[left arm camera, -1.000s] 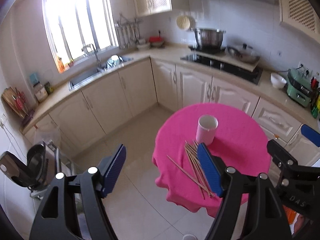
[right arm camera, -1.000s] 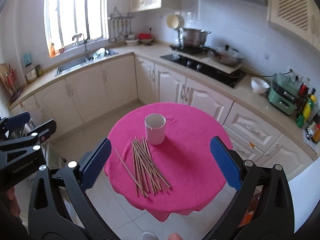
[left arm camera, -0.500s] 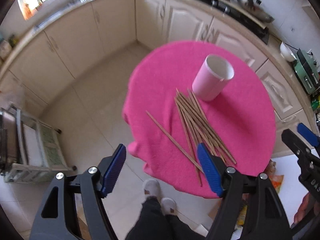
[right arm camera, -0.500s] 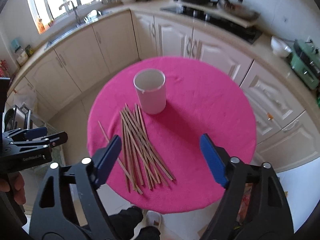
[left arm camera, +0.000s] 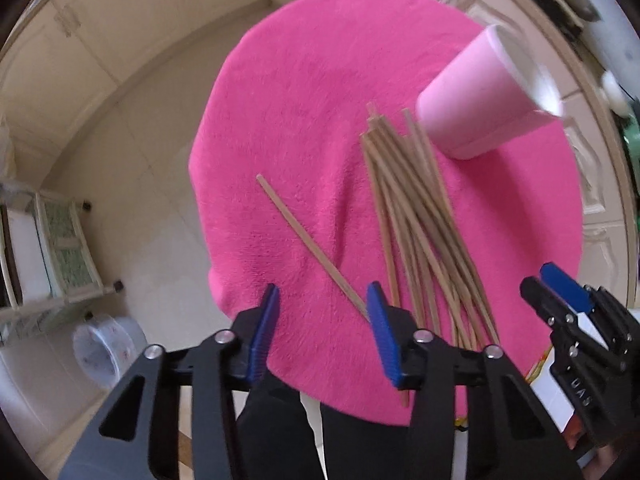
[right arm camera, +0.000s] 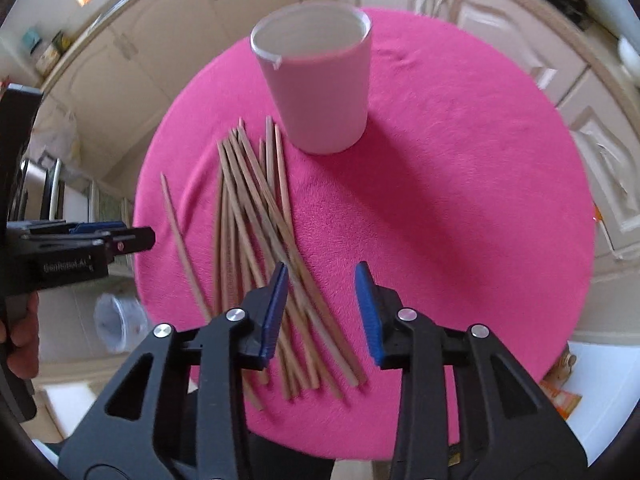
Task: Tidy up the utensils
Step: 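Lower both tools to the chopsticks and close each on one chopstick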
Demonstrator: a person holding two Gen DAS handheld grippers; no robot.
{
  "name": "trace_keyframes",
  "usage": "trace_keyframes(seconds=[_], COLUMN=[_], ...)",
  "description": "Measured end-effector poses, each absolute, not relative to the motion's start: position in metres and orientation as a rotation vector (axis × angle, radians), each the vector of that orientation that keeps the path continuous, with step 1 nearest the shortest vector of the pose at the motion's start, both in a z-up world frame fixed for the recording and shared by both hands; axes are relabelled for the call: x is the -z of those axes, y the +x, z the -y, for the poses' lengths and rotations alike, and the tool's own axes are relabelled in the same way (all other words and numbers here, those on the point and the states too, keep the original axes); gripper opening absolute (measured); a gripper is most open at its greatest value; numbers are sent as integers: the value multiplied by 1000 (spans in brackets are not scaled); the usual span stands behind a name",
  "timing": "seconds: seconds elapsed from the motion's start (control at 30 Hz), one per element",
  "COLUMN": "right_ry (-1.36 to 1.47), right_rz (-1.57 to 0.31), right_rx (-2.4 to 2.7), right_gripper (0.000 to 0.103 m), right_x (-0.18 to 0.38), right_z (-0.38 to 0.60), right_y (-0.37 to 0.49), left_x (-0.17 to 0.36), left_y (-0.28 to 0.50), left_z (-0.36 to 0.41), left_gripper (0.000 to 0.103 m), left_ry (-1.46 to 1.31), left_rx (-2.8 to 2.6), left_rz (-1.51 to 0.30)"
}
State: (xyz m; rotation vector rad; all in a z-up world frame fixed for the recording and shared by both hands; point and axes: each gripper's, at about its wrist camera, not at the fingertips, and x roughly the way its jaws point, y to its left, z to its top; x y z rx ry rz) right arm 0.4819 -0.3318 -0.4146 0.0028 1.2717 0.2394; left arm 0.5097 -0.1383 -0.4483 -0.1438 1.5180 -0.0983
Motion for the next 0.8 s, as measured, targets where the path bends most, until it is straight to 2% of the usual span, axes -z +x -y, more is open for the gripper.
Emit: trace_keyframes(seconds=[0.1,0.2,0.43,0.63,0.73,0.8], right_ry=[-33,-57,-132,-152,-182,-178], right_rz=[-1299,-1309,-1341,-1356,-1362,-1358], right_rx=[-317,-386,-494,-546,-563,-572], right_gripper=[32,29,23,19,15,8], right_x=[430,440,463,465,467,467], right_z=[328,322,305,301,294,292], right_y=[496,506,521,531,533,534], left_x=[464,480,486,485,484,485], left_y=[514,515,520,521,522,522], left_z=[142,142,148,153,153,151], left_gripper=[38,29,24,16,11,9], left_ry=[-164,-192,-204,-187,-207,-214], left_rx=[62,21,-17,-63,-78,-82], left_rz=[-1546,-1581,-1580,-1575,-1571,-1568])
